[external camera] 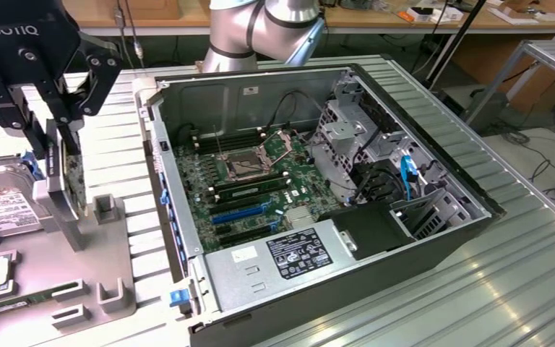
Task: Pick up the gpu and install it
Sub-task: 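Pick up the gpu and move the gpu toward the slot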
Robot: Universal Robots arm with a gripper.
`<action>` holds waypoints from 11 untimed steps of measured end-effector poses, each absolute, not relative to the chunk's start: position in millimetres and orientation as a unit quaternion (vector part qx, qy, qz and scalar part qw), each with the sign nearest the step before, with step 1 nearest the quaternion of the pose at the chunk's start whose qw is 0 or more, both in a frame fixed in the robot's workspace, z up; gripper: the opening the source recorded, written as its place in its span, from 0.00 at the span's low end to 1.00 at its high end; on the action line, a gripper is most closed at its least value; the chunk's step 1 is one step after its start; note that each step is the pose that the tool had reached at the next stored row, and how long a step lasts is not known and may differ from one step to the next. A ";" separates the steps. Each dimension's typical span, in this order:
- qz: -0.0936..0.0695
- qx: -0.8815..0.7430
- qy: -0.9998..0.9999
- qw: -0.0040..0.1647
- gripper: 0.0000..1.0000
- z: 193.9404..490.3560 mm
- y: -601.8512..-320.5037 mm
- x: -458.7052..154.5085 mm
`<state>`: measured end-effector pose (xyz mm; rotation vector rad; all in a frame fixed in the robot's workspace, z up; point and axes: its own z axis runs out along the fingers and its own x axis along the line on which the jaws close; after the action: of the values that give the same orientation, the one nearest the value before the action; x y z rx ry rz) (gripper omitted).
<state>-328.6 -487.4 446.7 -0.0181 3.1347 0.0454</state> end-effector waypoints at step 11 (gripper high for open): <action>0.014 -0.006 1.000 0.003 0.27 446.7 -480.2 -313.0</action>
<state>-313.0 -480.2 446.7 -0.0180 3.1347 0.0454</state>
